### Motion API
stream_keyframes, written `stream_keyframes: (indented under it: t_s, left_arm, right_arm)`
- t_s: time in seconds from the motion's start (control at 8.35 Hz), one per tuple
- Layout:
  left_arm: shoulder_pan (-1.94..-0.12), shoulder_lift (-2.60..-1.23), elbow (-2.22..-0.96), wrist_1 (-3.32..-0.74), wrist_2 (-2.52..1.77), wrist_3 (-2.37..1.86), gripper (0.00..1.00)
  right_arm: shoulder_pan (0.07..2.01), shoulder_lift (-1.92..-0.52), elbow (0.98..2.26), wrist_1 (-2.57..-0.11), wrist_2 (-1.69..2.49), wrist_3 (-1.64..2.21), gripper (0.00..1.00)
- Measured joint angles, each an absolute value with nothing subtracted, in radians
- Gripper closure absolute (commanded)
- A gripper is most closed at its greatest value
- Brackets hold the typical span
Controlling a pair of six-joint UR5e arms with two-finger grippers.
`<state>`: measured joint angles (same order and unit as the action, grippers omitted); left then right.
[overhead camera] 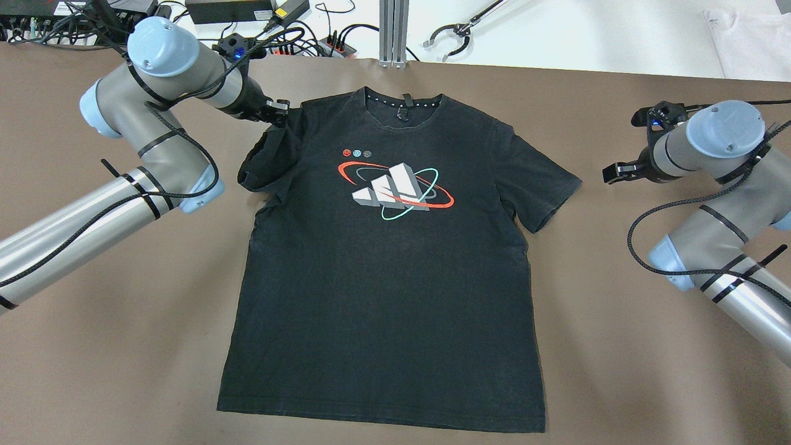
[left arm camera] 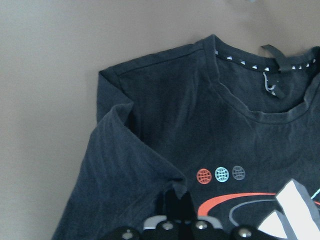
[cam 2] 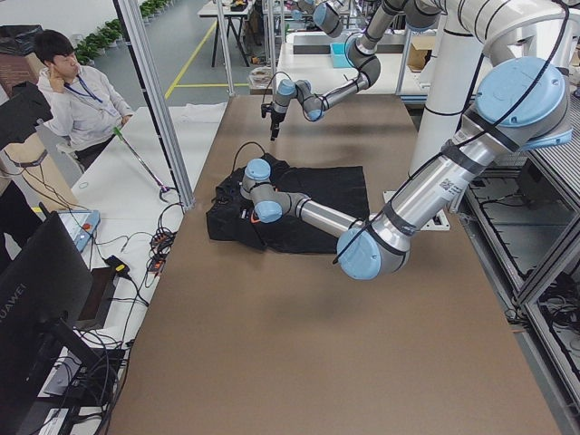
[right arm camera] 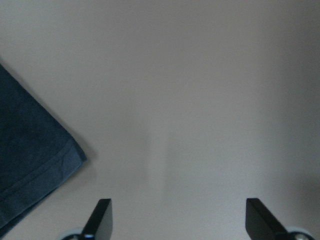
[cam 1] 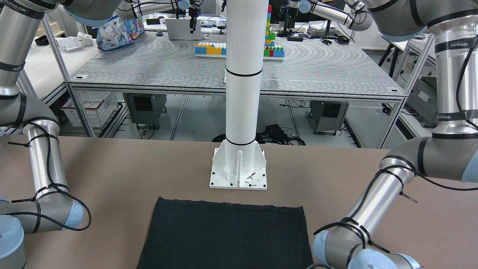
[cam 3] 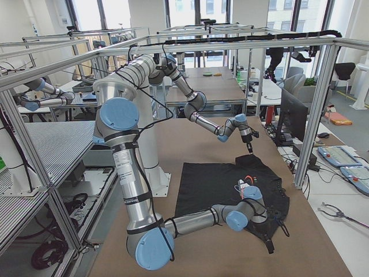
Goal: Fold clothes
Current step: 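Grasp the sleeve nearest the left gripper and fold it onto the shirt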
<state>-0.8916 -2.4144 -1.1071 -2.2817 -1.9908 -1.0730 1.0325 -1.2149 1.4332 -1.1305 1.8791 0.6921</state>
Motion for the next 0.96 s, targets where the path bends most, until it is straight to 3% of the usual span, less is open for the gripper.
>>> stream_keyframes:
  t_s: [0.6, 0.84, 0.96]
  left_arm:
    - [-0.776, -2.488, -1.123, -2.208, -1.867, -1.197, 1.0]
    - [-0.752, -2.491, -1.121, -2.207, -1.83, -1.219, 0.01]
    - [-0.748, -2.491, -1.12, -2.211, -1.823, -1.215, 0.0]
  right_arm:
    - [1.025, -1.21, 1.428, -1.131, 1.878, 0.693, 0.06]
    - [1.019, -1.209, 1.427, -1.13, 1.878, 0.693, 0.06]
    - [1.017, -1.209, 1.427, -1.13, 1.878, 0.693, 0.06]
